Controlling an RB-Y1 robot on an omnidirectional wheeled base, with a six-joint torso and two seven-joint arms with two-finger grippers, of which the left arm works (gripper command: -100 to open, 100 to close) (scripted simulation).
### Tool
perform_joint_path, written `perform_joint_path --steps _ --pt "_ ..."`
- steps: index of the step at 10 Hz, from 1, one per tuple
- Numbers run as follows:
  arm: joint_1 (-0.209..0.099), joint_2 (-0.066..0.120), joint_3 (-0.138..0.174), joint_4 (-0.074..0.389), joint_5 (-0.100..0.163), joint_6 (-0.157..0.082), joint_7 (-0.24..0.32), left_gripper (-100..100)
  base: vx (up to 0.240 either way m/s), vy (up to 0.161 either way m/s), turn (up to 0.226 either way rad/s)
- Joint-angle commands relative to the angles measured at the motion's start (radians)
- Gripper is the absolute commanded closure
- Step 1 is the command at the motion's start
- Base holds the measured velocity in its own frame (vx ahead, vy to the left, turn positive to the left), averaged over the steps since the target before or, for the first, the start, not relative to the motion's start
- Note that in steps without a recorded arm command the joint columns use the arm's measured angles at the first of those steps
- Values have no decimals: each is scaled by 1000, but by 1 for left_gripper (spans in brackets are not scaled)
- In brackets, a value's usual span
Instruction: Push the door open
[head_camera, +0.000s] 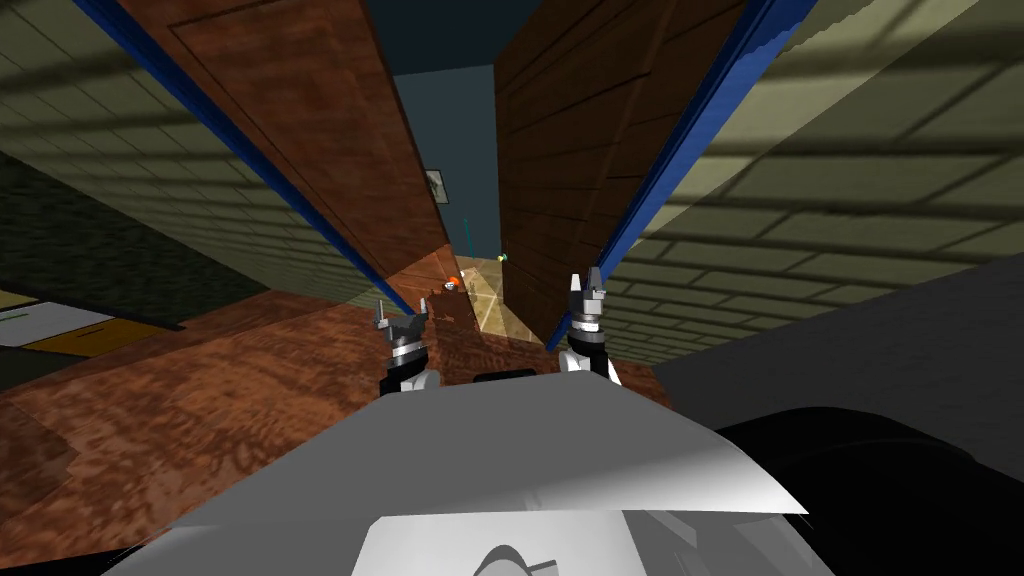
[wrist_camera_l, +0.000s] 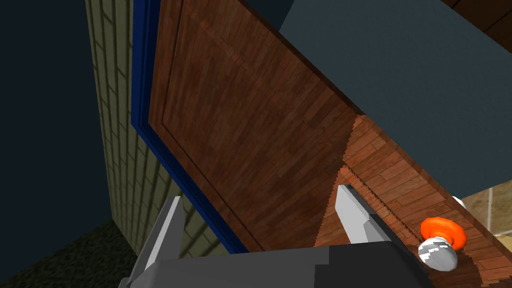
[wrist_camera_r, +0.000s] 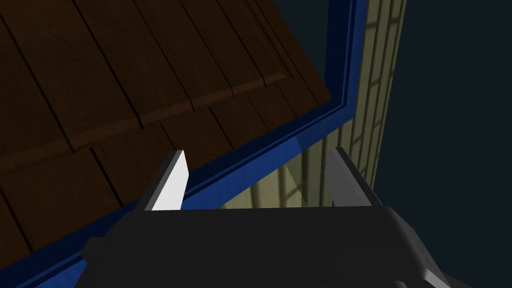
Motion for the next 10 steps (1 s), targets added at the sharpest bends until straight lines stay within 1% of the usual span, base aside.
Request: perform_joint_path --steps 1,7,10 --pt "0 3 -8 38 14 -13 34 -100 57 113 -230" --pt "-17 8 -26 174 69 -40 153 -100 36 133 -197" --pt "-25 9 -35 242 97 -53 212 -100 22 123 -224"
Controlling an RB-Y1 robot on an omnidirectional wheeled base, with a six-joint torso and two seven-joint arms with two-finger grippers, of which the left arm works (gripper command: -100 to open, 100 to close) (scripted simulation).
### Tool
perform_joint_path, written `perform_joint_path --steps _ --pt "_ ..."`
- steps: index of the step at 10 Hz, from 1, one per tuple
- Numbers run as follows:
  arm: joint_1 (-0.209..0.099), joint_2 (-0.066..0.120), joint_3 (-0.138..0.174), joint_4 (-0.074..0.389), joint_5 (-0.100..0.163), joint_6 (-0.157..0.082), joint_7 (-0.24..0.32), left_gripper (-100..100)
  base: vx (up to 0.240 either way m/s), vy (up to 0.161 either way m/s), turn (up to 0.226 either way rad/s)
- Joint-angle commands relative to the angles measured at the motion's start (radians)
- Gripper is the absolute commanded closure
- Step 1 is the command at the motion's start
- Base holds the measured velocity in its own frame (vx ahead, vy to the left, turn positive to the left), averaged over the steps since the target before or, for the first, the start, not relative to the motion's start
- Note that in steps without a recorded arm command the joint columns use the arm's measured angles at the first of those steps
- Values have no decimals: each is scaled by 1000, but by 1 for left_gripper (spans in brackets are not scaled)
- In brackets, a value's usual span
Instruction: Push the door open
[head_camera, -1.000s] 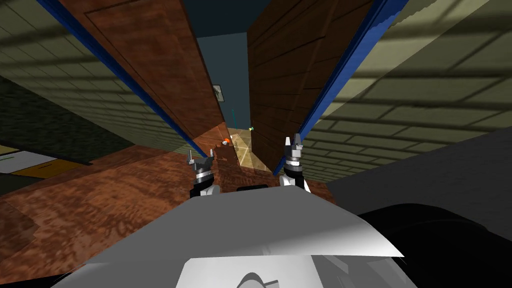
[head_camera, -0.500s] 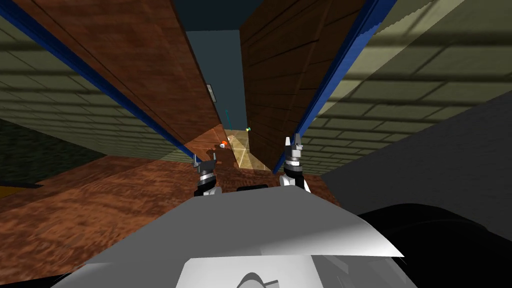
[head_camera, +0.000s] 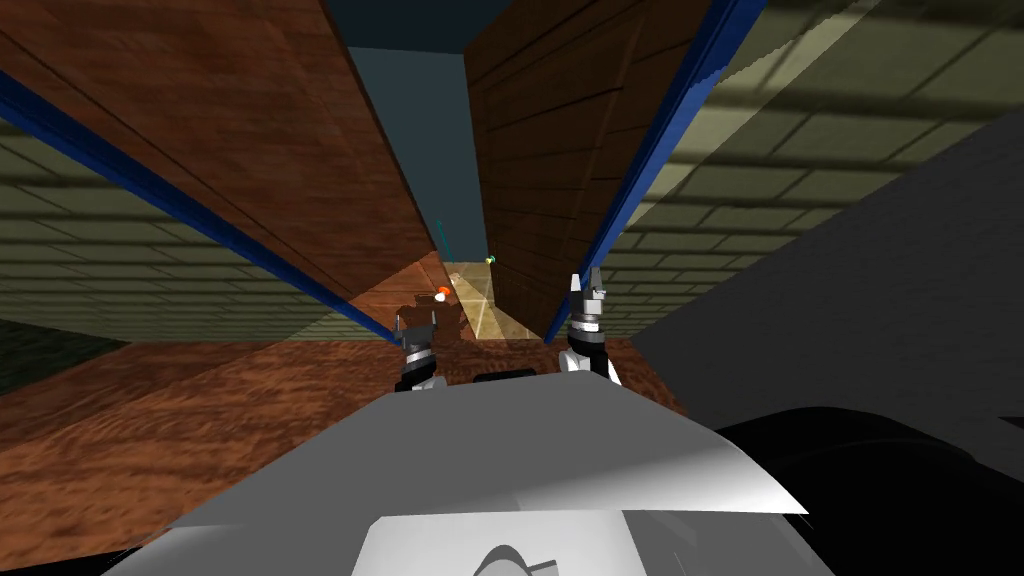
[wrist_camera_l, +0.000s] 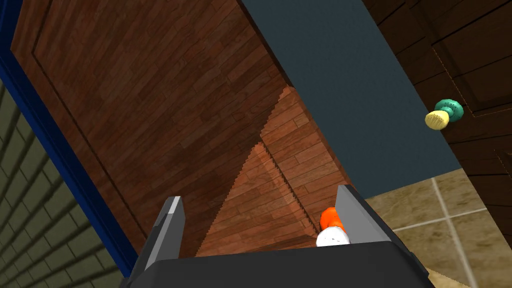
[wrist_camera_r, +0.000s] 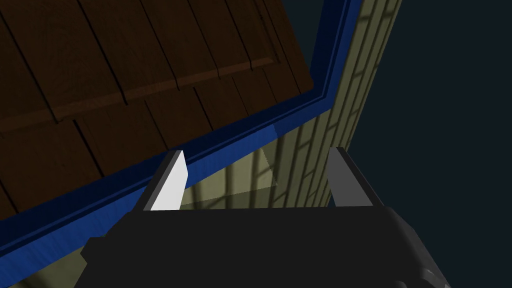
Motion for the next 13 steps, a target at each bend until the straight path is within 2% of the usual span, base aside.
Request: perform_joint_path --steps 1,13 --pt "-3 2 -5 42 15 -13 37 -100 12 131 -195" --pt "-33 -7 -39 290 116 -63 254 -100 9 122 -197"
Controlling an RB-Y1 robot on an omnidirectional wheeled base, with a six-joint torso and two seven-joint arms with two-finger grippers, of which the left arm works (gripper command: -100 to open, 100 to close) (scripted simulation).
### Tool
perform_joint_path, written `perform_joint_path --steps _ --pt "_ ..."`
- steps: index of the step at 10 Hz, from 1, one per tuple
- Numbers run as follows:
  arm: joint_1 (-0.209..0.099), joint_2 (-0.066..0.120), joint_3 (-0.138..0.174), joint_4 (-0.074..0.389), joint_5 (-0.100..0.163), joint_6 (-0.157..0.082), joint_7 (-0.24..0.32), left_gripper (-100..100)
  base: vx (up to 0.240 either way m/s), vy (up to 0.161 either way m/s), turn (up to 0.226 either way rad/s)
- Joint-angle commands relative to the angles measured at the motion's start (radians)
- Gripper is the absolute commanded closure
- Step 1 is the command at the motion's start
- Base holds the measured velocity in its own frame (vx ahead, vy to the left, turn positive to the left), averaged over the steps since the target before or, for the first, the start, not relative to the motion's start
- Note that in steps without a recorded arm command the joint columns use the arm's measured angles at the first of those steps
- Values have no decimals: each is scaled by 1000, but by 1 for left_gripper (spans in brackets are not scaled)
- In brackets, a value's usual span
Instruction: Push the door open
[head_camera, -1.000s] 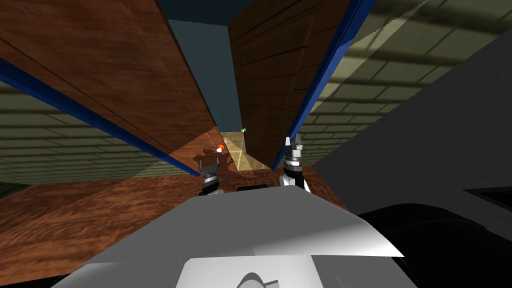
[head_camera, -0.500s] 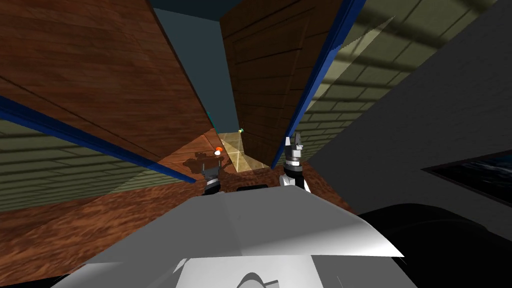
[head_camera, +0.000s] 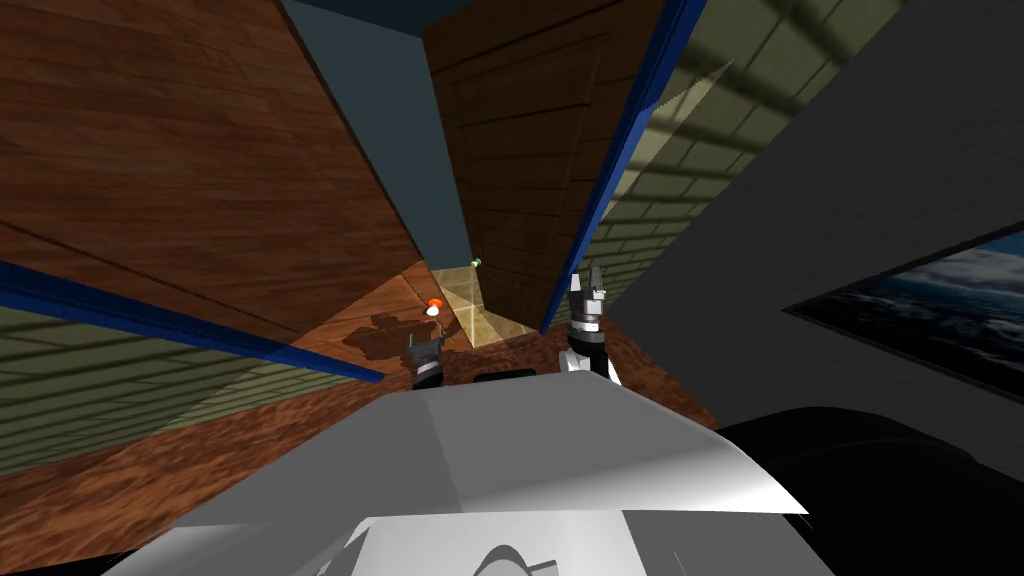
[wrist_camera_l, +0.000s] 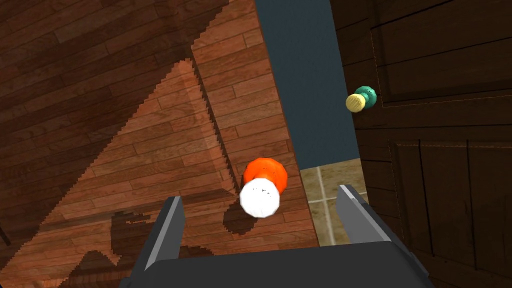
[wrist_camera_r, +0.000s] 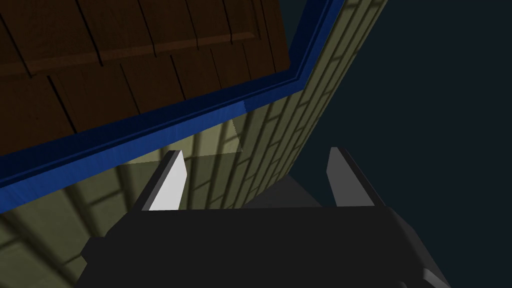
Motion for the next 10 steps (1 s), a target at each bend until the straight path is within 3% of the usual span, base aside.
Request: perform_joint_path --steps 1,3,10 --pt "-2 -3 -6 30 12 -9 28 -100 -5 131 -200" --pt "-8 -8 -12 82 33 -19 73 -100 -3 157 -277" --pt "-21 -21 -28 195 79 -42 172 -100 -11 100 -157"
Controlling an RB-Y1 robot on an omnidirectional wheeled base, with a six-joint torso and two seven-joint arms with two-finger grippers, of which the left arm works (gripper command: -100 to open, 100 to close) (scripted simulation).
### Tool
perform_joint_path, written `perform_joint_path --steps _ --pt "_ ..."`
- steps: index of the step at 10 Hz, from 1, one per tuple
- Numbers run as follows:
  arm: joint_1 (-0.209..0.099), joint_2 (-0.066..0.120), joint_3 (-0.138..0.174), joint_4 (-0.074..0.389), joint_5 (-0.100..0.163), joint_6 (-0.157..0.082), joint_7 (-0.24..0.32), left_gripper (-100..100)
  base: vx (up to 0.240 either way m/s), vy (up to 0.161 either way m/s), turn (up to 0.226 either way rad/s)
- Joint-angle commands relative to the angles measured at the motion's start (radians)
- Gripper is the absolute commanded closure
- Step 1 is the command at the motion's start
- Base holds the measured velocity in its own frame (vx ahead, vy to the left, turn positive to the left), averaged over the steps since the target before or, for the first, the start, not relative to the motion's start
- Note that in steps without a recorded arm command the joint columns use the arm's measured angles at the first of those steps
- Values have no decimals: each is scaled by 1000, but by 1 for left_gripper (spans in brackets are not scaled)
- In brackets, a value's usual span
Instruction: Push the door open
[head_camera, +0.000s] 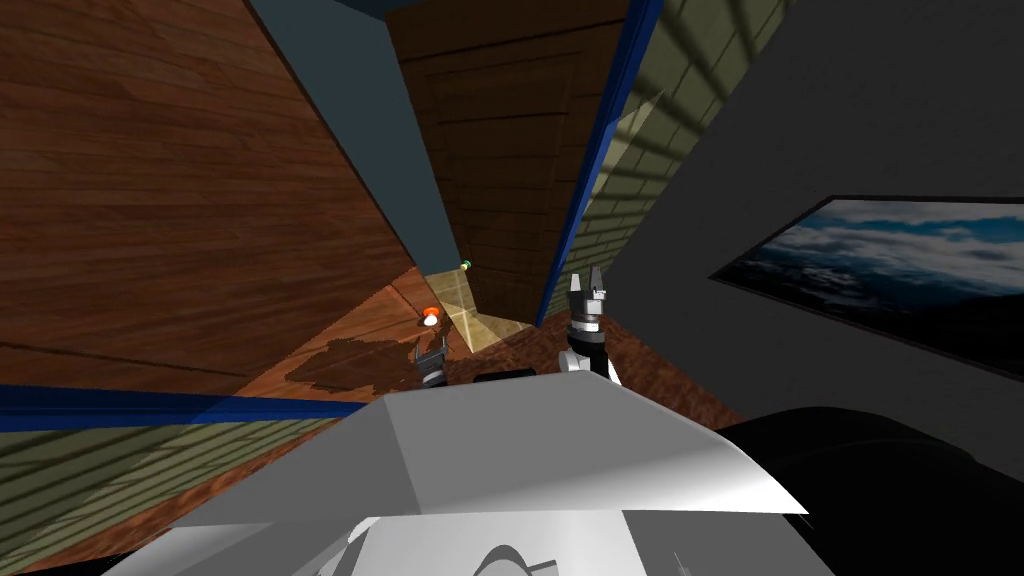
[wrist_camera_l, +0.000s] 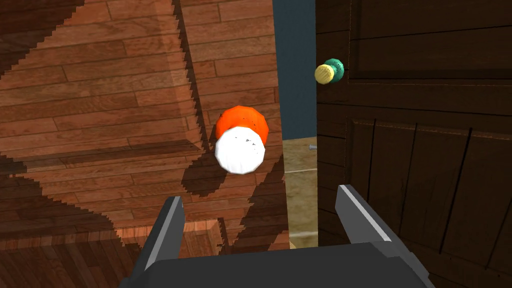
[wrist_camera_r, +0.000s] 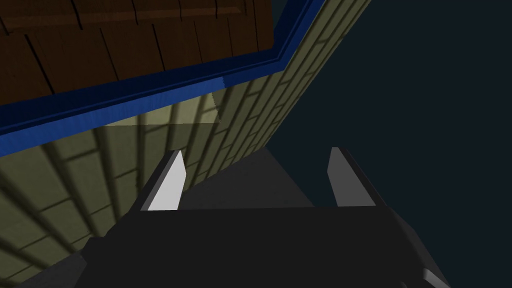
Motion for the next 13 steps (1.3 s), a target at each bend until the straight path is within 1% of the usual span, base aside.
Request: perform_joint_path --steps 1,3,4,5,8,10,12,13 --pt "-1 -9 -6 32 17 -5 34 -100 -3 151 -271" --pt "-5 -16 -11 68 32 -12 66 -100 -37 166 -235" --pt "-4 -11 -8 55 28 -9 56 -100 -29 65 -34" --pt "-11 -5 -5 66 30 -11 62 -100 92 53 -19" --pt "-22 -3 2 82 33 -14 65 -100 162 79 -24" --pt "-32 -5 7 95 35 -17 68 -100 193 111 -26" --pt "-40 -11 12 106 37 -19 71 -100 195 90 -20" --pt "-36 -9 10 101 36 -18 70 -100 80 25 -6"
